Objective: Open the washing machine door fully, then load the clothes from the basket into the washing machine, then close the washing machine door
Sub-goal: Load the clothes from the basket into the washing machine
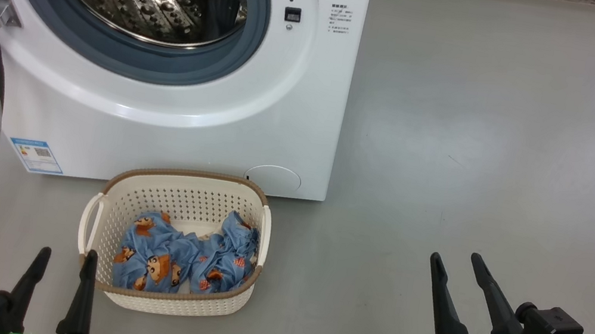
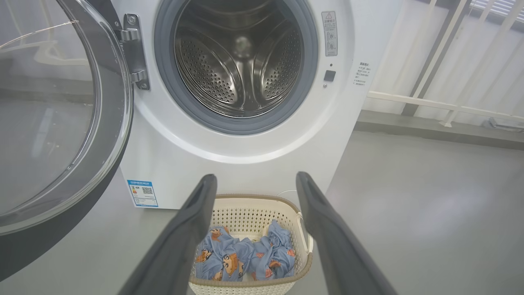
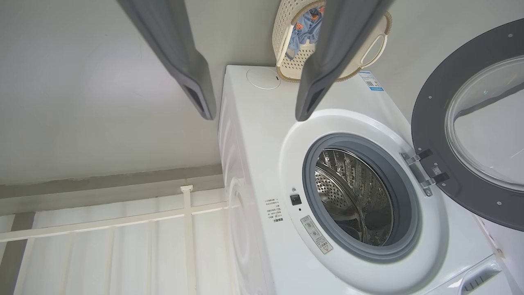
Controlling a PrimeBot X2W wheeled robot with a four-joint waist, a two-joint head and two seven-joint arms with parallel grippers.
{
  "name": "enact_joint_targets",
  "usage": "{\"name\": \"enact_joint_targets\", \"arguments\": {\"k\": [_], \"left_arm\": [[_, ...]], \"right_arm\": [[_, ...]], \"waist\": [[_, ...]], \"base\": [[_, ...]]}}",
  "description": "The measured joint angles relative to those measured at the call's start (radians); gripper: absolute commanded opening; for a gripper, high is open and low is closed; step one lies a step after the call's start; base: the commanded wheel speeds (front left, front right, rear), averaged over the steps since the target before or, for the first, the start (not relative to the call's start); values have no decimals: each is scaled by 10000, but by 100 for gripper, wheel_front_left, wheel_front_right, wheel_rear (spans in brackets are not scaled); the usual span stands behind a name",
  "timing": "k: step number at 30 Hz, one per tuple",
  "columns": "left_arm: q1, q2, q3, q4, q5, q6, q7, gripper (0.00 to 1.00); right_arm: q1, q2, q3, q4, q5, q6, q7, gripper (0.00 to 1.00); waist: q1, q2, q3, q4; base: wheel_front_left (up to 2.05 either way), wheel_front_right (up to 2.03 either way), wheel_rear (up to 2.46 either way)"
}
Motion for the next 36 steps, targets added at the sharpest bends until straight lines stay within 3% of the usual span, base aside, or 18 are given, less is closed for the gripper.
{"name": "enact_joint_targets", "arguments": {"k": [28, 36], "left_arm": [[-11, 12, -2, 267, 127, -40, -10, 100], [-11, 13, 42, 265, -198, -94, -10, 100]], "right_arm": [[0, 0, 4, 115, 0, 0, -12, 100], [0, -2, 8, 148, 0, 0, -13, 100]], "waist": [[0, 0, 17, 68], [0, 0, 66, 71]], "base": [[0, 0, 0], [42, -85, 43]]}}
